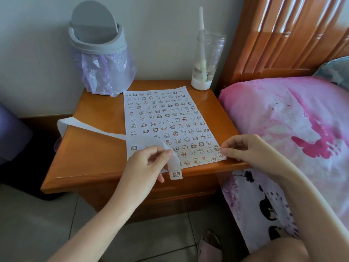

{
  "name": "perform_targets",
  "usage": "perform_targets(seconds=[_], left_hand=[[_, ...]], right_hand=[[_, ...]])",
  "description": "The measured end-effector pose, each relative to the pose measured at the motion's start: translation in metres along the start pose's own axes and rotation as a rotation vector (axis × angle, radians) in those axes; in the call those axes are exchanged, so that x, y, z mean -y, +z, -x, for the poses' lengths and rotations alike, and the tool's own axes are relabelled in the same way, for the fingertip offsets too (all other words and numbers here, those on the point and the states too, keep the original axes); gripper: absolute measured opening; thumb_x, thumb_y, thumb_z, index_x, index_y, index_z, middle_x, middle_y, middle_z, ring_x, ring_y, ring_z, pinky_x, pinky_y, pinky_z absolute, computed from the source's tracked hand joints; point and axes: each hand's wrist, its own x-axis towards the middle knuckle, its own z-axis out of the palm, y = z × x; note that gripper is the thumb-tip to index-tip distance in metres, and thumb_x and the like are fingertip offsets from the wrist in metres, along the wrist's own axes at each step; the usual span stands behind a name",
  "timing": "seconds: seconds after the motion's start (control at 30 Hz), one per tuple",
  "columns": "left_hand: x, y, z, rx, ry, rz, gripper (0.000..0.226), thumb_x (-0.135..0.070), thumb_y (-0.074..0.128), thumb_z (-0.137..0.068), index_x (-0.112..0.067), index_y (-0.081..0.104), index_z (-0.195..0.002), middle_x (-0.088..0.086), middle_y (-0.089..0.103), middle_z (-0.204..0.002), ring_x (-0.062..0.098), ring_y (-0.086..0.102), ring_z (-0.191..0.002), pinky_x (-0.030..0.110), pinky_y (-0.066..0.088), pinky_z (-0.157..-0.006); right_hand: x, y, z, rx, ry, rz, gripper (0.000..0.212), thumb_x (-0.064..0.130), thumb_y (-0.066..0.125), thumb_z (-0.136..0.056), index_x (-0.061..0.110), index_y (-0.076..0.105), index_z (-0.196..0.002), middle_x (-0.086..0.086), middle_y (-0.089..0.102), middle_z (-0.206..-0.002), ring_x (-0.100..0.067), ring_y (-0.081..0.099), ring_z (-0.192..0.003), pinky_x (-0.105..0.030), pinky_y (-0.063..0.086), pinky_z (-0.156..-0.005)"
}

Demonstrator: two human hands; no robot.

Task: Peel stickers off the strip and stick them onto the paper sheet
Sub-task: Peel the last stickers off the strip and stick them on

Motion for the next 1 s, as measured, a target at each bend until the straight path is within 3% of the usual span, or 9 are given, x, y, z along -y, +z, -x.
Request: perform_targets(seconds=[0.37,1.0], left_hand=[[0.0,0.0,-0.003,0.004,-0.028,-0.03,0.019,-0.036,0.051,-0.092,-0.026,0.065,-0.101,-0.016,0.065,-0.097,0.012,0.066,-0.059,0.004,0.048,-0.055],[0.001,0.0,-0.003,-0.022,-0.028,-0.042,0.026,-0.035,0.051,-0.092,-0.022,0.066,-0.108,-0.014,0.066,-0.097,0.006,0.062,-0.053,0.0,0.044,-0.054]], right_hand=[[-0.002,0.006,0.001,-0.061,-0.034,0.088,0.005,0.023,0.069,-0.082,0.021,0.07,-0.086,0.005,0.068,-0.083,-0.007,0.062,-0.076,-0.016,0.047,-0.065],[-0.003,0.013,0.001,-0.124,-0.071,0.139,0.003,0.017,0.069,-0.083,0.017,0.069,-0.086,0.008,0.065,-0.08,-0.004,0.058,-0.069,-0.006,0.044,-0.058]])
